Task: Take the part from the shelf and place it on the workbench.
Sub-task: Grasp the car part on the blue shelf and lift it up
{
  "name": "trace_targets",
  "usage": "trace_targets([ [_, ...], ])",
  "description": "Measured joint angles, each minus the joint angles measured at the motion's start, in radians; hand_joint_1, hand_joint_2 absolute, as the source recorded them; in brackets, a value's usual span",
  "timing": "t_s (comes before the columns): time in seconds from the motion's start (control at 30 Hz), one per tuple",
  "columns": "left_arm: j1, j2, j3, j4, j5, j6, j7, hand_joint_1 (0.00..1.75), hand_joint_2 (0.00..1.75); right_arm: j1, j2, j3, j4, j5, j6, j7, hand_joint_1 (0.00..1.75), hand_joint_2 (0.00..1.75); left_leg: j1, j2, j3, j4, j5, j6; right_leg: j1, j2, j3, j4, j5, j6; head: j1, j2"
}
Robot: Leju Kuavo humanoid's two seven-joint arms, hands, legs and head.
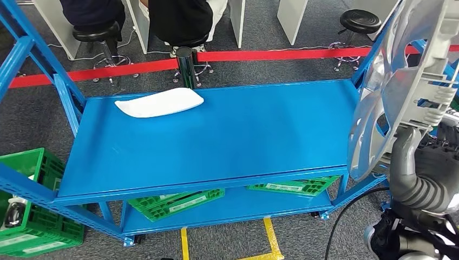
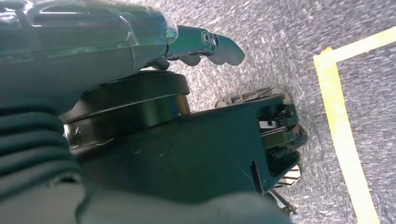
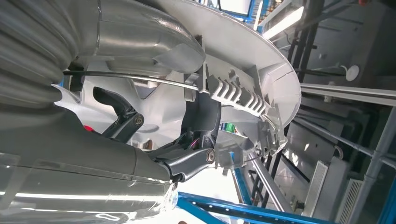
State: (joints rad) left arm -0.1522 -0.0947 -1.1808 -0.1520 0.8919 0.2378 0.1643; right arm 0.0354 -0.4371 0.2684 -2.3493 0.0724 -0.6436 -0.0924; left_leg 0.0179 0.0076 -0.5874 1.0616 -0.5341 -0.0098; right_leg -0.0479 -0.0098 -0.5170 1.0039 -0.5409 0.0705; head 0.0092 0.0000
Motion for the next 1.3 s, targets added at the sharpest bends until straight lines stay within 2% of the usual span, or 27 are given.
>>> trace_targets([
  [0.2,-0.001,0.000,-0.005,-0.004,0.013,0.014,-0.026,0.00,1.75,0.003,0.012,0.024,-0.017,-0.001,0.016,-0.006,1.75,1.75,0.000,0.002,0.000,0.000,0.000,0.000,0.000,0.000,-0.001,0.000,0.000,0.000,0.000,0.000],
  [0.53,-0.001,0.002,-0.004,-0.005,0.016,0.017,-0.035,0.00,1.75,0.004,0.025,0.084,-0.028,-0.030,0.121,-0.013,1.75,1.75,0.000,0.003,0.000,0.000,0.000,0.000,0.000,0.000,-0.001,0.000,0.000,0.000,0.000,0.000],
  [0.83,0.000,0.009,-0.004,-0.007,0.041,0.033,-0.056,0.00,1.75,0.002,0.034,0.135,-0.028,-0.041,0.154,-0.025,1.75,1.75,0.000,0.004,0.000,0.000,0.000,0.000,0.000,0.001,-0.001,0.000,0.000,0.000,0.000,0.000],
  [0.97,0.006,0.049,-0.002,-0.007,0.082,0.018,-0.116,0.00,1.75,-0.009,0.042,0.166,-0.020,-0.077,0.222,-0.089,1.75,1.75,0.001,0.008,0.000,-0.001,-0.001,-0.001,0.001,0.003,-0.001,0.000,0.000,0.000,0.001,0.000],
  [1.07,0.007,0.093,0.000,-0.007,0.096,0.029,-0.144,0.00,1.75,-0.025,0.056,0.194,-0.009,-0.047,0.253,-0.132,1.75,1.75,0.001,0.009,0.002,-0.003,-0.001,-0.001,0.001,0.004,-0.002,0.000,0.000,0.000,0.001,0.000],
  [1.2,0.008,0.142,0.013,-0.007,0.160,0.068,-0.190,0.00,1.75,-0.040,0.077,0.240,0.008,0.042,0.242,-0.143,1.75,1.75,0.002,0.009,0.003,-0.005,-0.001,-0.001,0.001,0.005,-0.001,0.000,0.000,0.000,0.000,0.000],
  [1.3,0.011,0.164,0.040,-0.008,0.223,0.083,-0.225,0.00,1.75,-0.040,0.096,0.262,0.020,0.038,0.195,-0.163,1.75,1.75,-0.001,0.009,0.003,-0.004,-0.001,-0.001,0.000,0.005,-0.001,-0.001,0.001,-0.001,0.000,0.000],
])
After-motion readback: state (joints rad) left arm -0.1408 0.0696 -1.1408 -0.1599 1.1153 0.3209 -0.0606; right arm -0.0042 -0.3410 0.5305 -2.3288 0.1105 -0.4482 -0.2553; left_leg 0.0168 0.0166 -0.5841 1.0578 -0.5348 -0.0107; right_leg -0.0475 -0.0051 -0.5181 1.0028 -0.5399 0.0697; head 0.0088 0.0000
